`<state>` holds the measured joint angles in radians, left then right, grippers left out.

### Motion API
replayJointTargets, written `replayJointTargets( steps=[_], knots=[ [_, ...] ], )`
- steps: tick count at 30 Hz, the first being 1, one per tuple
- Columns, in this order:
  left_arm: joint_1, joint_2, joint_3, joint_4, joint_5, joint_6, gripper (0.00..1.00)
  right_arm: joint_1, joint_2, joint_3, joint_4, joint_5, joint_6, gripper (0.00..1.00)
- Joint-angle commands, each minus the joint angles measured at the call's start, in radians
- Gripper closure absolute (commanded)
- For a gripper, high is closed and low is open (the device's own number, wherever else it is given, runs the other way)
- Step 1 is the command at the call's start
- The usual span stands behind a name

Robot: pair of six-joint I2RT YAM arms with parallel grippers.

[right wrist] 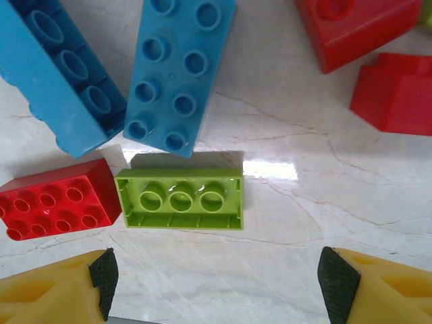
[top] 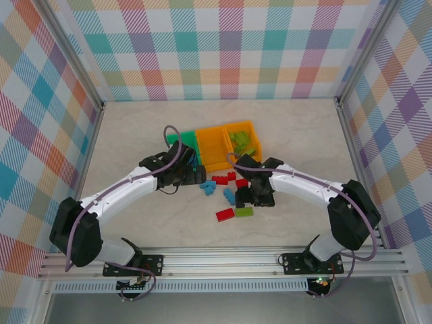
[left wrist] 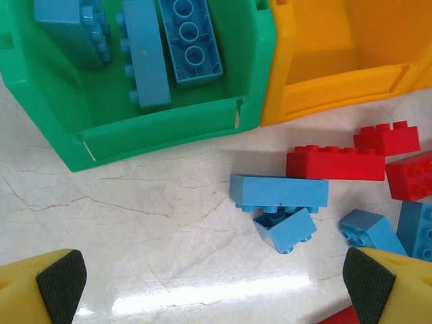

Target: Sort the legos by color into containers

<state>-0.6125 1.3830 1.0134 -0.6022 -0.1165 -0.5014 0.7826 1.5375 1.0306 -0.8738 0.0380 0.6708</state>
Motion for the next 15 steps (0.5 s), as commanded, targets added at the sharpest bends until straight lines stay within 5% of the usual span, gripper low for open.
replayJointTargets(
  steps=[1,15],
  knots=[
    [0.007,-0.038,-0.025,-0.004,-0.002,-0.005,0.00,0.012,0.030,-0.017,0.035,-0.010,0.043,0.21],
    [0.008,-0.068,-0.056,-0.007,-0.003,-0.010,0.00,0.078,0.169,0.036,0.020,0.014,0.038,0.21]
  ],
)
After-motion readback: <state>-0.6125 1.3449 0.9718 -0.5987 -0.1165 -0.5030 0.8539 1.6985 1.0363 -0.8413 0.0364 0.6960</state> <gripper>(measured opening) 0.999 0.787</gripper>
